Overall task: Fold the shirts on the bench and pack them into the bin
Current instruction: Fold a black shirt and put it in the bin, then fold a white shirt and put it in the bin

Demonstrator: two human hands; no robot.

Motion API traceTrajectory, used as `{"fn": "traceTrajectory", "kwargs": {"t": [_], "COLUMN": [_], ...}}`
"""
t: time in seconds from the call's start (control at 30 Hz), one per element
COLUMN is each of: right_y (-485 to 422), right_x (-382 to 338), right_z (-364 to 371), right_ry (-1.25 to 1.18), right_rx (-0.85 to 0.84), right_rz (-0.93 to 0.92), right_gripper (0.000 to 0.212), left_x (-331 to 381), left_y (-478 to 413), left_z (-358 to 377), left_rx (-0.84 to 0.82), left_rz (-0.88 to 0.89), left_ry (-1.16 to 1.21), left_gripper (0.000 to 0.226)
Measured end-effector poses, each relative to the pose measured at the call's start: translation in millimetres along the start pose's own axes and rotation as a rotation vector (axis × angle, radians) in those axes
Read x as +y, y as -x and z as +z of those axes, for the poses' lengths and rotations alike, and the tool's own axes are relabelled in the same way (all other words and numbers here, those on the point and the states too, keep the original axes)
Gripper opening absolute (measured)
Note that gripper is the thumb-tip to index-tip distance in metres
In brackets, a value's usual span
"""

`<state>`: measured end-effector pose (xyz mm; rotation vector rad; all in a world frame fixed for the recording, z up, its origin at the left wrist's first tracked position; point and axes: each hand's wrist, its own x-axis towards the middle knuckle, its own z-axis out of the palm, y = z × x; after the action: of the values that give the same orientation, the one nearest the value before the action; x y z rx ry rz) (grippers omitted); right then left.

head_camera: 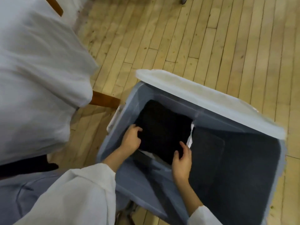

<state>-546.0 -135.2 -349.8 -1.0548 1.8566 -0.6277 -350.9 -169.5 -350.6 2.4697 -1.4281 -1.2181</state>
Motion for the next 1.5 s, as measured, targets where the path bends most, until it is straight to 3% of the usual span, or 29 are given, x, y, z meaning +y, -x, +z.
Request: {"fn": "traceTrajectory", "kwargs": {"t": [0.1,0.2,0.27,0.33,0.47,0.6,0.77,0.9,0.97,1.07,1.2,1.33,1.43,1.5], "right_y": [4,-14,-42,-70,-104,-108,-98,-102,-106,-93,-44,19,72,114], "right_x": [23,12,-4,-17,-8,22,35,29,21,0,-47,-129,-199,-246], "right_z": [13,18,26,38,49,38,42,44,44,42,42,49,60,74], "right_ry": [0.11,0.227,0.315,0.444,0.762,0.894,0.801,0.856,0.866,0.816,0.49,0.168,0.059,0.091], "right_rx": [0.044,0.187,0.161,0.051,-0.19,-0.144,-0.026,-0.089,-0.095,-0.078,-0.047,-0.187,-0.385,-0.555], "right_rz": [-0.028,-0.31,-0.512,-0.652,-0.448,-0.359,-0.346,-0.331,-0.339,-0.375,-0.443,-0.551,-0.666,-0.79], "right_gripper": [0.04,0.041,0.042,0.043,0.058,0.074,0.075,0.077,0.067,0.054,0.035,0.028,0.032,0.038], "left_x": [-36,-27,-6,8,5,-9,-16,-19,-13,-1,7,14,1,-27], "left_y": [-5,6,11,8,5,3,-5,-10,-7,9,40,84,130,161], "left_z": [28,30,30,35,48,52,45,29,23,6,-31,-99,-157,-196], "left_rx": [-0.02,0.171,0.308,0.244,-0.103,-0.189,-0.262,-0.327,-0.323,-0.192,-0.01,0.252,0.602,0.693], "left_rz": [0.147,0.162,0.216,0.244,0.1,0.064,0.137,0.148,0.149,0.132,0.15,0.239,0.327,0.37], "left_ry": [-0.247,-0.338,-0.379,-0.455,-0.589,-0.56,-0.548,-0.542,-0.53,-0.418,-0.164,0.036,-0.114,-0.303], "left_gripper": [0.063,0.054,0.047,0.062,0.095,0.111,0.119,0.119,0.112,0.091,0.074,0.058,0.045,0.042]}}
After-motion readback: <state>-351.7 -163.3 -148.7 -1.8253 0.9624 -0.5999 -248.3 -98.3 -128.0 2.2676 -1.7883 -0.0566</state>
